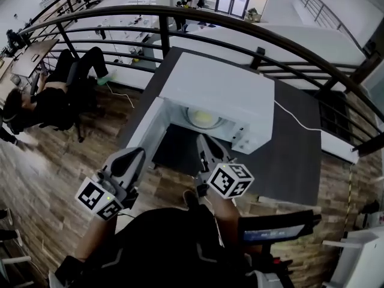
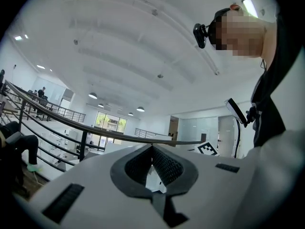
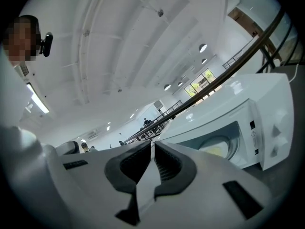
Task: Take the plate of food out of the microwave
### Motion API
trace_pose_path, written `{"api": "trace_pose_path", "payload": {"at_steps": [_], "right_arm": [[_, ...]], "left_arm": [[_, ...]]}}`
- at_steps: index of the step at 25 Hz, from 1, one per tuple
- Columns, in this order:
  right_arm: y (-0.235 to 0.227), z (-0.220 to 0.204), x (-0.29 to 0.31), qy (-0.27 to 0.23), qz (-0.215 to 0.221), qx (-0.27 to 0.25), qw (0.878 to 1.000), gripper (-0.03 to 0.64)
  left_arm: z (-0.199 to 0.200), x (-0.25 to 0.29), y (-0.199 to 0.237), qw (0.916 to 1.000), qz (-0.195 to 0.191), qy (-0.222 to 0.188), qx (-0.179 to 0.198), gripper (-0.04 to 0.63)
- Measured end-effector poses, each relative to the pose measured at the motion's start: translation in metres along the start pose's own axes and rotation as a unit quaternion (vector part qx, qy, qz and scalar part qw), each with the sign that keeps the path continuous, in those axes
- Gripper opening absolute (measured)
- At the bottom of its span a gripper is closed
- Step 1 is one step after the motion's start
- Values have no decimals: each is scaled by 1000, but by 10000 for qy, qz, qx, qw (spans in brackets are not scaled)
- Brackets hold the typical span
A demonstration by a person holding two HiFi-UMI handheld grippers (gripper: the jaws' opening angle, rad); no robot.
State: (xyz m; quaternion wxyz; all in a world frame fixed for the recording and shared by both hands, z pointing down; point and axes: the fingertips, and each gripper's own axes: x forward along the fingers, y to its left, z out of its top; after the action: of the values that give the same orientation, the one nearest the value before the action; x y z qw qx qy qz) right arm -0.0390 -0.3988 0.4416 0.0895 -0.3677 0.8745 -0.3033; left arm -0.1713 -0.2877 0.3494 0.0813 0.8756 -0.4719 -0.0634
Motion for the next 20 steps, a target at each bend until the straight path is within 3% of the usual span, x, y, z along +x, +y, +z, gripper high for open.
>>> {"api": "trace_pose_path", "payload": {"at_steps": [7, 12, 20], "right_arm": [[-65, -27, 27, 188, -200, 1215, 9922, 32], [-111, -58, 42, 138, -447, 2405, 9695, 100], [-160, -104, 53, 368, -918, 3020, 9482, 119]], "left_arm": [[-1, 20, 4, 9997, 201, 31, 147, 5], [2, 23, 10, 9990, 416, -8, 172, 5], [-4, 25, 11, 9965, 721, 155, 390, 5]]}}
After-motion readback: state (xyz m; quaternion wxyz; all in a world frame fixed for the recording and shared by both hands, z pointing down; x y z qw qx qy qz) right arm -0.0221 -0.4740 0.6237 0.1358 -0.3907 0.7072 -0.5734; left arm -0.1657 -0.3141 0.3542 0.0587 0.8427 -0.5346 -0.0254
